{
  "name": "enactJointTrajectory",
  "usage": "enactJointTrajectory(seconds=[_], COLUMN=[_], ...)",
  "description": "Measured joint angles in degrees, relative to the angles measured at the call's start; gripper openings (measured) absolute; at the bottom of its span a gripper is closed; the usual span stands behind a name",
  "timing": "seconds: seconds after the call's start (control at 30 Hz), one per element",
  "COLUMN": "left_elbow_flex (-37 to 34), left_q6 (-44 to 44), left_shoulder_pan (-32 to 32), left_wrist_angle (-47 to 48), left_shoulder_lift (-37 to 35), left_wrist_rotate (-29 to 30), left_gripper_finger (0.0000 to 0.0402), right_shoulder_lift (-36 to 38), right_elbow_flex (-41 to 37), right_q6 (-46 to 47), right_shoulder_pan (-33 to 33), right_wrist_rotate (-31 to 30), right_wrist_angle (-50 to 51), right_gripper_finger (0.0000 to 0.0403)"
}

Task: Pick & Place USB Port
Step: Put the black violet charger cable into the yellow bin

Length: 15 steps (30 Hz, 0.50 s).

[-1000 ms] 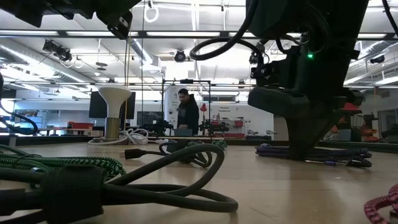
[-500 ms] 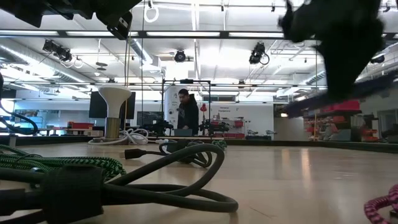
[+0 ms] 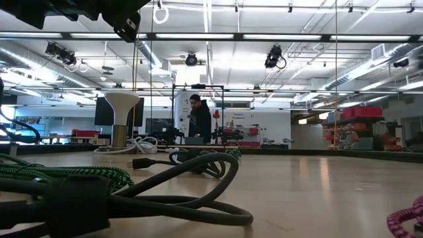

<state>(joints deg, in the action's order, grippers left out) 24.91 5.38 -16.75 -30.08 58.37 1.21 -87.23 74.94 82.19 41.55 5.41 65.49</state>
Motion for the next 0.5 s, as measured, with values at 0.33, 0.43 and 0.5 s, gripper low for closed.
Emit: enactJointTrajectory(seconds=[0.33,0.43,0.5], left_elbow_flex=[0.0,0.0,0.0], left_q6=[0.0,0.0,0.0], left_shoulder_pan=[0.0,0.0,0.0], left_wrist_angle=[0.1,0.1,0.1], left_shoulder_lift=[0.0,0.0,0.0], left_wrist_rotate=[0.0,0.0,0.0], left_gripper_finger=[0.0142,0.0142,0.0142], right_shoulder_lift=[0.3,0.3,0.2], right_elbow_flex=[0.0,0.1,0.1], right_q6=[19.9,27.0,31.2], right_shoulder_pan=[11.9,15.3,17.2], right_wrist_rotate=[9.2,8.5,7.6], right_wrist_angle=[-0.2,-2.4,-3.8], right_gripper_finger=[0.0010,0.0010,0.0010])
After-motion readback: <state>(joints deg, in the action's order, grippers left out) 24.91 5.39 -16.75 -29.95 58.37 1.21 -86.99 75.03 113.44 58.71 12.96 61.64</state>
